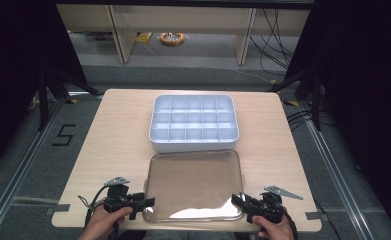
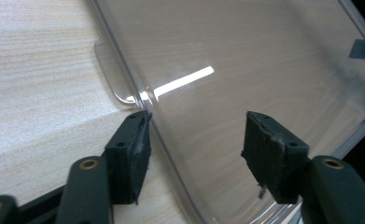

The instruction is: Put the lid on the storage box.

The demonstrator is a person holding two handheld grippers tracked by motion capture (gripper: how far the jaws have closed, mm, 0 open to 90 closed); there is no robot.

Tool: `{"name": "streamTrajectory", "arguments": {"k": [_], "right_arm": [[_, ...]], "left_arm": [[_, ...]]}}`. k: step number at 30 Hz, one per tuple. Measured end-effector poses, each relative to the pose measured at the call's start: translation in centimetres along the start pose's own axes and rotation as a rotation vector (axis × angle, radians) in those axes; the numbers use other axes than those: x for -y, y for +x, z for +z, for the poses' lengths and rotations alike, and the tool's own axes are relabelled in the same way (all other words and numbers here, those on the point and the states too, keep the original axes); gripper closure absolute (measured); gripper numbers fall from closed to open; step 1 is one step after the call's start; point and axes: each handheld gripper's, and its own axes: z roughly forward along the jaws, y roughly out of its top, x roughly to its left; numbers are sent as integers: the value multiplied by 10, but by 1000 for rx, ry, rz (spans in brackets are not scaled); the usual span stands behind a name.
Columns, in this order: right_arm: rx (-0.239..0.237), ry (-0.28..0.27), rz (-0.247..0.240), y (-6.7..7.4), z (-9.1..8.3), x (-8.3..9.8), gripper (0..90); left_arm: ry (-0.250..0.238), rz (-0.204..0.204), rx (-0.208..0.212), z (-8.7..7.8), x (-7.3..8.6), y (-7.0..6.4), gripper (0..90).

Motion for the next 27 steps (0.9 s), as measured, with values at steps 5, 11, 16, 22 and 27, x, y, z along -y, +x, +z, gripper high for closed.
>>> {"name": "streamTrajectory", "arguments": {"k": [5,11,16,22,27], "right_arm": [[-45,-22,-54,3,-5,0,580],[-78,-22,-105,6,-8,0,585],[-83,-39,-127,6,-11,0,592],[-105,-37,-147,8,-15,3,606],[-124,-58,-179,9,-17,3,609]], "left_arm": [[-11,-1,-6,0,0,0,348],[-25,-23,-9,0,-1,2,328],[-27,-25,-13,0,-1,2,318],[-37,-40,-16,0,-1,2,270],[-41,-68,-12,-1,-1,3,257]]}}
